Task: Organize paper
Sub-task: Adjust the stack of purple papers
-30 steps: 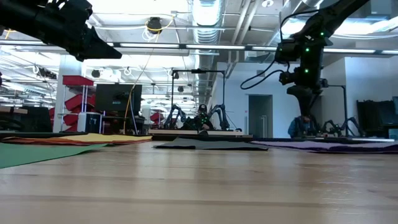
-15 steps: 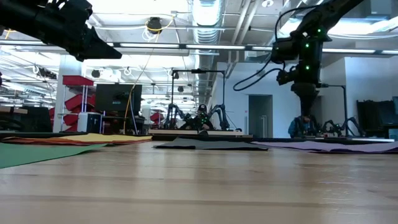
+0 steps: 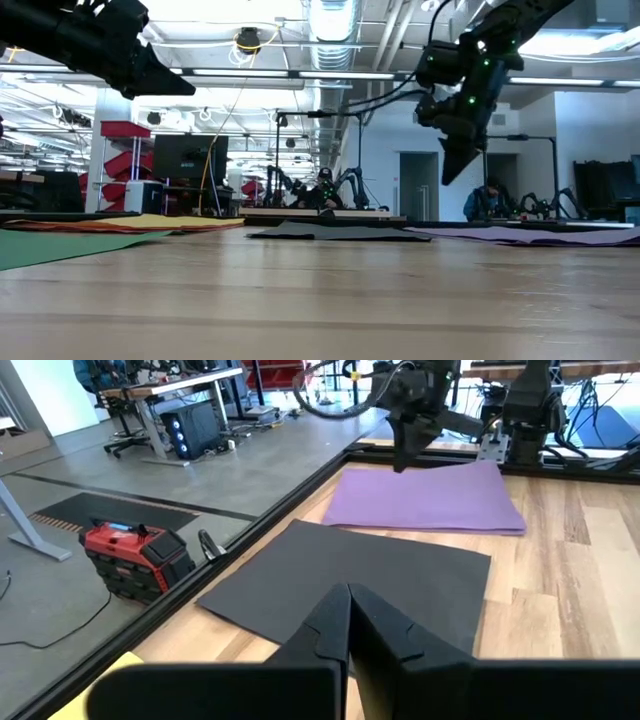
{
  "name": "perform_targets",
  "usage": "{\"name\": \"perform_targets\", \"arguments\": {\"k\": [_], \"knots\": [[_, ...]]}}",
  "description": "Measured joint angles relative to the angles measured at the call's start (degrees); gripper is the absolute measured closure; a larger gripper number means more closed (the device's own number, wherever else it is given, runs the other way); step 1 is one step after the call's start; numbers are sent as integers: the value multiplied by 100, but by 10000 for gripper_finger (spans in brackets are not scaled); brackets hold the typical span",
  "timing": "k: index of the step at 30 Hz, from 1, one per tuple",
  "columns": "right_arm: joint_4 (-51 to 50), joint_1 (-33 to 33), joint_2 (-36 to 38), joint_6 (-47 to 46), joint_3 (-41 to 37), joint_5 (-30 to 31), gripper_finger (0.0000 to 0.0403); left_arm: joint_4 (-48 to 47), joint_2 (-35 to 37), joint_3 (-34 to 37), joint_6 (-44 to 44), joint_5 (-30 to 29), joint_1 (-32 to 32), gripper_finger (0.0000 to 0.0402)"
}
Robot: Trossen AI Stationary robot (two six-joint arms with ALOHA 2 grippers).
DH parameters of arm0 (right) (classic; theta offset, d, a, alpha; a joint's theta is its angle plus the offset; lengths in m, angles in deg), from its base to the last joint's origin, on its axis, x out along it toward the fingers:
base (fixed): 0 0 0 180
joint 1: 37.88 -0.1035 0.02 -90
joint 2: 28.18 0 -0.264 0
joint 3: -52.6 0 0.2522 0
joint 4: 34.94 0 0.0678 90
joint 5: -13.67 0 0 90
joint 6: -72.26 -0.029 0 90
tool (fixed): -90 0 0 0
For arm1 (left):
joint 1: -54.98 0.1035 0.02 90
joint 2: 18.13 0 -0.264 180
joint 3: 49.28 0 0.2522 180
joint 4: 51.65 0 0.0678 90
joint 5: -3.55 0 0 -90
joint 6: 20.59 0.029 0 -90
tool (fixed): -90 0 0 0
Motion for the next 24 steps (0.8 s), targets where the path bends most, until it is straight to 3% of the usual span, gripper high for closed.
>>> {"name": "perform_targets", "arguments": {"k": [9,24], "knots": [[926,-77,-24,-332,-248,-50,403,6,0,0,-87,-1,-2,401],[1889,-83,-1416,-357,-277,-109,403,5,-1,0,-164,-1,-1,401]]}}
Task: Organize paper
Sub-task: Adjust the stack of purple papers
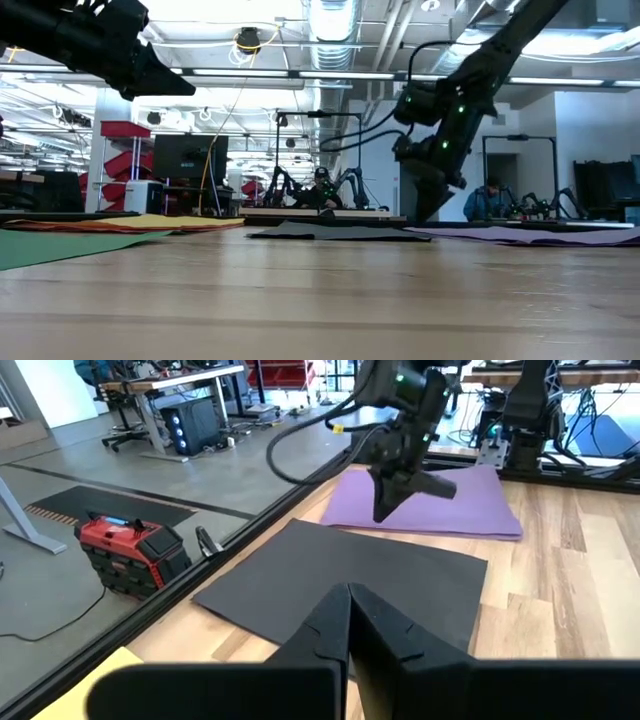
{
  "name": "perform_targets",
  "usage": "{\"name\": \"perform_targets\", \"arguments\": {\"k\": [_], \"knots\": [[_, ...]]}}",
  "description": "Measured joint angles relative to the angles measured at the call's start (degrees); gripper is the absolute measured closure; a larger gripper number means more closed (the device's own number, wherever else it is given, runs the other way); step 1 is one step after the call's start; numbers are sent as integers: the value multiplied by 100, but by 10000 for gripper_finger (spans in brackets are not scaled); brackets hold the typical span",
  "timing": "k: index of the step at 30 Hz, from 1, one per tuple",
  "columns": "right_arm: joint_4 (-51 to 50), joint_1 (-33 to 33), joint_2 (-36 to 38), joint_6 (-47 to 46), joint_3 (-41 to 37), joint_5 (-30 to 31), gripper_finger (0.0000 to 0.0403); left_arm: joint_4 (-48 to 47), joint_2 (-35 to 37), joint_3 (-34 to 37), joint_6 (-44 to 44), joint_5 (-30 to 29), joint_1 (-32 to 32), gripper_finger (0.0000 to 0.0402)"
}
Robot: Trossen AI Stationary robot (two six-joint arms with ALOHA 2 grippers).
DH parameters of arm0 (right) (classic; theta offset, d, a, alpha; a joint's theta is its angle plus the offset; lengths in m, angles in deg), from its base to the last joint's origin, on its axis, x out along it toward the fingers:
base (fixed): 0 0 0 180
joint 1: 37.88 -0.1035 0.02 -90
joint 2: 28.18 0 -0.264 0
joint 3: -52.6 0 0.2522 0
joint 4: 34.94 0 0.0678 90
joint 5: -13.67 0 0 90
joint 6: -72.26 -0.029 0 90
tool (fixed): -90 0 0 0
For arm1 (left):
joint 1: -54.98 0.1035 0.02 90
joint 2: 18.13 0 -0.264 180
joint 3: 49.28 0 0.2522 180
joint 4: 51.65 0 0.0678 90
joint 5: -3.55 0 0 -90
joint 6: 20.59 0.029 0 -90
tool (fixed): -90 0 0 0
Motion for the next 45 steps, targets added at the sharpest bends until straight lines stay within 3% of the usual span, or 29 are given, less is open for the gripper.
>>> {"name": "perform_targets", "arguments": {"k": [10,45], "knots": [[486,75,-447,-12,10,-89,403,-39,0,0,-20,0,0,401],[627,1127,-368,-158,0,289,403,-129,0,0,-19,-2,-1,401]]}}
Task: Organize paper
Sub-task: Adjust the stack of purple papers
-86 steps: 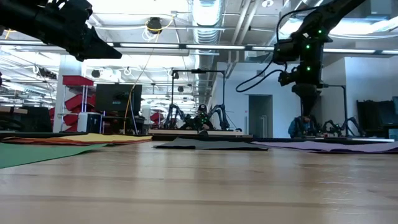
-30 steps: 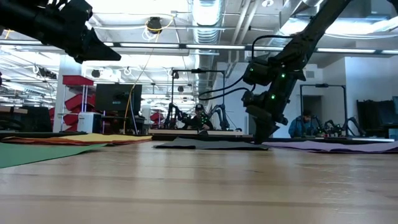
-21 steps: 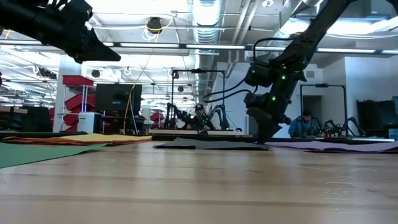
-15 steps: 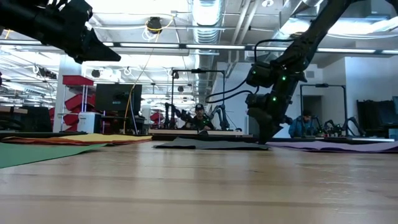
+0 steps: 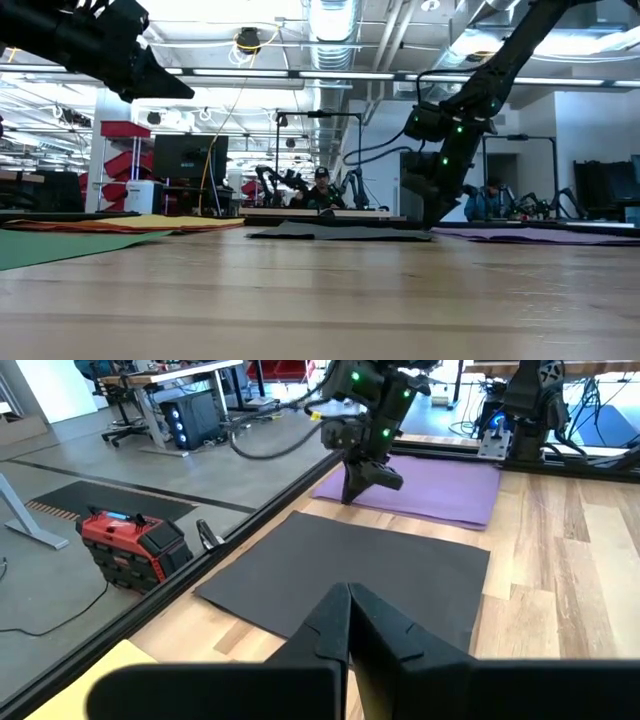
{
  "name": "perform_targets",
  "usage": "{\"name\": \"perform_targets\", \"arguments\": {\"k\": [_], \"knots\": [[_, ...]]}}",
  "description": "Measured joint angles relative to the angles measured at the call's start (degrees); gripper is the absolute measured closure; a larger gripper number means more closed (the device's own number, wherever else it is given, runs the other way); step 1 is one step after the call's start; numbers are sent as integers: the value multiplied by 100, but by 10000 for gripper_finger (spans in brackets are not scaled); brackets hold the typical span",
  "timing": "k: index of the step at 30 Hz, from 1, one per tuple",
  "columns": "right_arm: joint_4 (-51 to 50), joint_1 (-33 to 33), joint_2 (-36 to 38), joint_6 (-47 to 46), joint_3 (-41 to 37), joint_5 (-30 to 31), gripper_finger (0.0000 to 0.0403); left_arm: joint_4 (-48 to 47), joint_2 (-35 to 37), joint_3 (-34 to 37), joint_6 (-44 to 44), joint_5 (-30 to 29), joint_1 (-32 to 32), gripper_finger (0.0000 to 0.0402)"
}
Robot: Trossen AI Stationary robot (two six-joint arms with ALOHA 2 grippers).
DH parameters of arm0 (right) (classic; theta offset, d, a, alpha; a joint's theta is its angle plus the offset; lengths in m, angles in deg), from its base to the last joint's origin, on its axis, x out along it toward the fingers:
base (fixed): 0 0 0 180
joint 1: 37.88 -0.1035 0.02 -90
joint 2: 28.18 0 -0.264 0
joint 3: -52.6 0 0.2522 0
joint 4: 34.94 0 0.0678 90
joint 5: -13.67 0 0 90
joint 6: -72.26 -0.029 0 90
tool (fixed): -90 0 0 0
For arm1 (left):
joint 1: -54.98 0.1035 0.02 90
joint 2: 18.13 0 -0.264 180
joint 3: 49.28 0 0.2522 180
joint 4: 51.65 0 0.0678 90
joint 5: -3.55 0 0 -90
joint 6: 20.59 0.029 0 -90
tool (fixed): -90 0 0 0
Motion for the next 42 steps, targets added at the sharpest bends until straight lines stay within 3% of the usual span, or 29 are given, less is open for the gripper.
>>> {"name": "perform_targets", "arguments": {"k": [4,8,16,19,29,42], "knots": [[104,-40,322,111,0,1,403,-61,-1,0,-1,-9,1,401],[-109,-185,737,492,0,-435,403,-116,-1,0,-57,-49,2,401],[-1969,-831,1202,1826,-14,-1220,403,-119,1,0,-109,109,2,401],[-2092,-1144,1301,1993,-248,-1262,403,-118,-17,0,-217,388,0,402],[-1900,-2192,1626,1633,-1186,-1262,403,-119,-64,0,-346,680,2,402],[-1878,-3029,1997,911,-1473,-1038,403,-133,-64,0,-388,698,1,401]]}}
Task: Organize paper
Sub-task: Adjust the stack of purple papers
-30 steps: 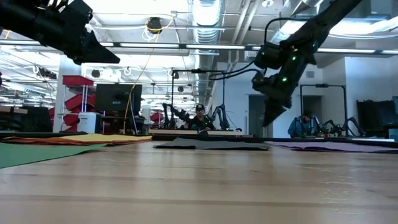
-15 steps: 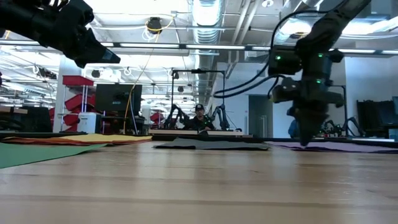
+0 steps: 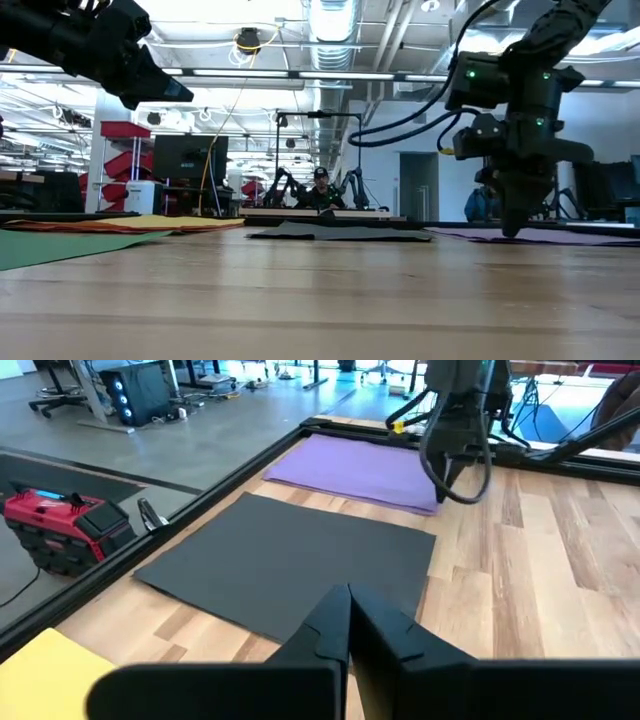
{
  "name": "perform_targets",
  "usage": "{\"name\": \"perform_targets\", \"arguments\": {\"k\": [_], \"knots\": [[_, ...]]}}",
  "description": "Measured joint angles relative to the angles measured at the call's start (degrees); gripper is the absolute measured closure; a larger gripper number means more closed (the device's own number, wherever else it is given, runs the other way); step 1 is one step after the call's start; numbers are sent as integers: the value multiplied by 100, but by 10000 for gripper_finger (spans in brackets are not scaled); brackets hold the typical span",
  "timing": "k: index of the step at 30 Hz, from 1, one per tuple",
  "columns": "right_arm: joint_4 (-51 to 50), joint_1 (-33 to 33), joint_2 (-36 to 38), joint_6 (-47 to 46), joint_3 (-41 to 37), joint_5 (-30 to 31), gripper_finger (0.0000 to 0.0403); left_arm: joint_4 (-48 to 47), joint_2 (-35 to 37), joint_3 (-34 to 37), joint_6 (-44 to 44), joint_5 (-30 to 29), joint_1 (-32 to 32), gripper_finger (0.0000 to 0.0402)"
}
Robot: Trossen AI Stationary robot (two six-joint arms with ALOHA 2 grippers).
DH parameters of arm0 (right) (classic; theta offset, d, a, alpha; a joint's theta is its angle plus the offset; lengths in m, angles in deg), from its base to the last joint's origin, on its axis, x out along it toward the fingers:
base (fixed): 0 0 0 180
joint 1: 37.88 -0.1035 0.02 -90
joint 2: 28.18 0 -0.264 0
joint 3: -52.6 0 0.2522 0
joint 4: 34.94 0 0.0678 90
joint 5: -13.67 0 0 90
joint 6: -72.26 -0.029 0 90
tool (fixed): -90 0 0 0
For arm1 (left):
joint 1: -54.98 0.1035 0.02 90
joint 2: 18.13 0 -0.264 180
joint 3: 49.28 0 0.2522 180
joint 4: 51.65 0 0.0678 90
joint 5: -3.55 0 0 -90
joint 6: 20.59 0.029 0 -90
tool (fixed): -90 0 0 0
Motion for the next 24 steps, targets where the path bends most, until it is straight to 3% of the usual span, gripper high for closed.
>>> {"name": "perform_targets", "arguments": {"k": [7,24], "knots": [[63,-221,-16,-265,-171,32,403,-1,0,0,-11,-1,1,401],[399,168,-9,-114,-374,93,403,3,-76,2,-61,-3,1,401]]}}
